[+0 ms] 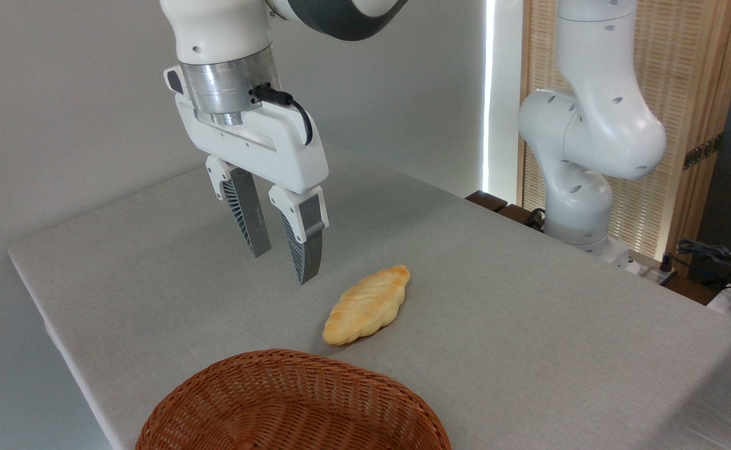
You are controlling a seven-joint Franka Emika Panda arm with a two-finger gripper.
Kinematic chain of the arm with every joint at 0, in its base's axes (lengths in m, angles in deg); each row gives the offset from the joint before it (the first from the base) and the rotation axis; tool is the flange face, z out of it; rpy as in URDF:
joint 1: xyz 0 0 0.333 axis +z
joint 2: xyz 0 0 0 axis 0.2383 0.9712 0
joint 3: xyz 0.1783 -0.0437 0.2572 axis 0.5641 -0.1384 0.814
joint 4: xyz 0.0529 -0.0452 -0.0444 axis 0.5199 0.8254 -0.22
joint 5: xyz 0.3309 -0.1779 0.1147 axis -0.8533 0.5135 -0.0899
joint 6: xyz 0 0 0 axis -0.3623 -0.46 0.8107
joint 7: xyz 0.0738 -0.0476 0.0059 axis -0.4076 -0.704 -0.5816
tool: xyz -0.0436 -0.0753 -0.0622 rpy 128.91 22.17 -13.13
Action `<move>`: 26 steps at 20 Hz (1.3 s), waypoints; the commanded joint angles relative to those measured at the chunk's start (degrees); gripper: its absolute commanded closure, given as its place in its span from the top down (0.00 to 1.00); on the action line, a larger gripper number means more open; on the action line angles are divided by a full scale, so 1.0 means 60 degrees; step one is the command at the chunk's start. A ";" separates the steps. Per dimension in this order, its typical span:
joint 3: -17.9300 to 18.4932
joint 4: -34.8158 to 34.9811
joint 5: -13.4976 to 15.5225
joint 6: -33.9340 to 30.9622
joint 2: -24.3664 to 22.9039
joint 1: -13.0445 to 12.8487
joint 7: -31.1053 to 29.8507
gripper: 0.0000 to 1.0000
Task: Put bread into the basket
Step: 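Move the open gripper toward the golden bread roll, then lower the gripper around the bread roll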
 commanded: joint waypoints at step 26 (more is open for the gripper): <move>-0.0013 0.5073 0.0682 0.2150 -0.1543 -0.0056 -0.0377 1.00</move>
